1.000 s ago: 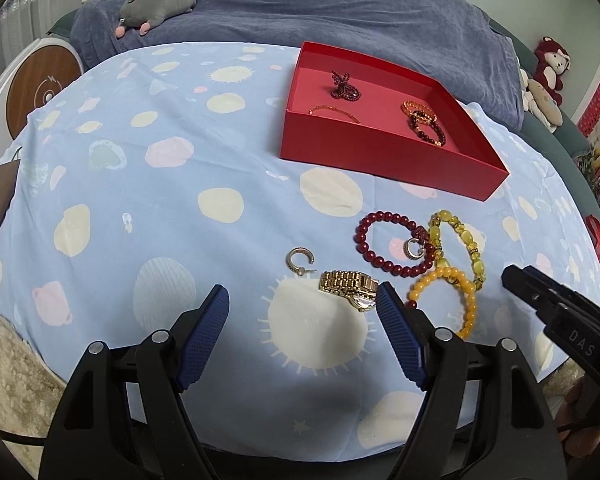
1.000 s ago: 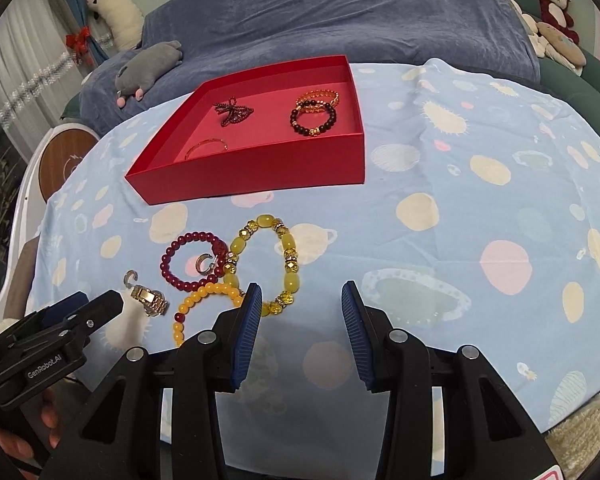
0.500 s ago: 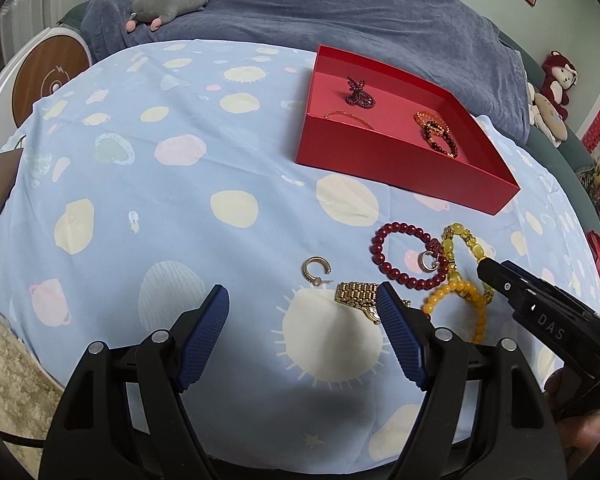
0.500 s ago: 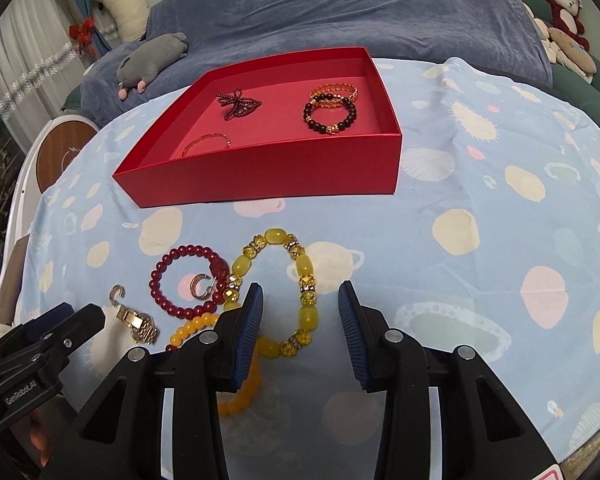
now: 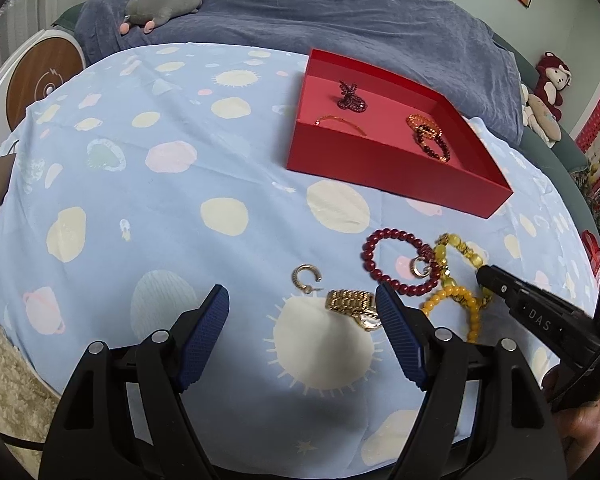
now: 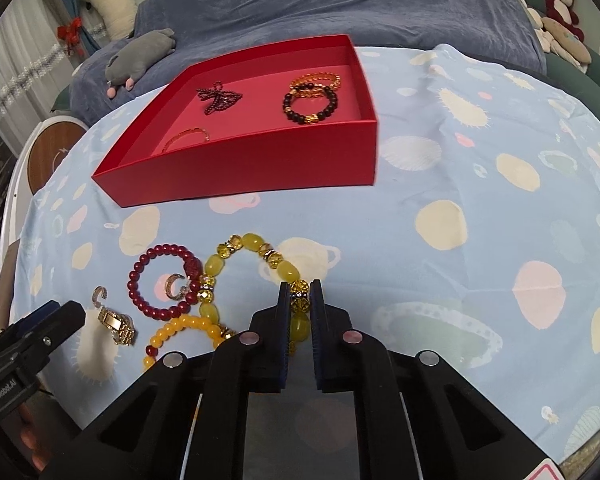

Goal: Organize jewelry
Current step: 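Grasp the red bead bracelet with the left gripper while the right holds the yellow bracelet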

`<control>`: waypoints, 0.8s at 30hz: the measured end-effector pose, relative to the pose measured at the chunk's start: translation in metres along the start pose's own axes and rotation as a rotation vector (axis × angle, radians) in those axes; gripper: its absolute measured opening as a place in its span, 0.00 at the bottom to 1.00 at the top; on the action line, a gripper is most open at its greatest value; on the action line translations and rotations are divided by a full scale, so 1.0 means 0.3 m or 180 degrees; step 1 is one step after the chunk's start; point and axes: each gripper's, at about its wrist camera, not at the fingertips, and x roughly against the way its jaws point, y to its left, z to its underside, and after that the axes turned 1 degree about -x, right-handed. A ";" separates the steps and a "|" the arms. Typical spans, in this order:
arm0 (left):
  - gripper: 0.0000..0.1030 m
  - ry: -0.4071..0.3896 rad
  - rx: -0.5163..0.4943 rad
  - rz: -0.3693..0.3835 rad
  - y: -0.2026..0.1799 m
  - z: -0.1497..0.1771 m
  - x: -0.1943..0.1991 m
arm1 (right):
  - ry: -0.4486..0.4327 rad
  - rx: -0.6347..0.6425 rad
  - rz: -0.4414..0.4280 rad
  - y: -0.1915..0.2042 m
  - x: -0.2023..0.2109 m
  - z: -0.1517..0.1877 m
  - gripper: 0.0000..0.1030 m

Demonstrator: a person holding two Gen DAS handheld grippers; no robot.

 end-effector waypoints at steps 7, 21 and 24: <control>0.63 -0.0008 -0.0077 0.0072 -0.063 -0.054 -0.039 | 0.0045 -0.0234 0.0048 -0.064 0.046 0.025 0.08; 0.29 0.0105 -0.0396 -0.0075 -0.148 -0.075 -0.160 | 0.0087 -0.0212 -0.0011 -0.054 0.031 0.032 0.08; 0.22 0.0102 -0.0486 -0.0108 -0.161 -0.076 -0.167 | 0.0084 -0.0215 -0.0016 -0.055 0.029 0.029 0.08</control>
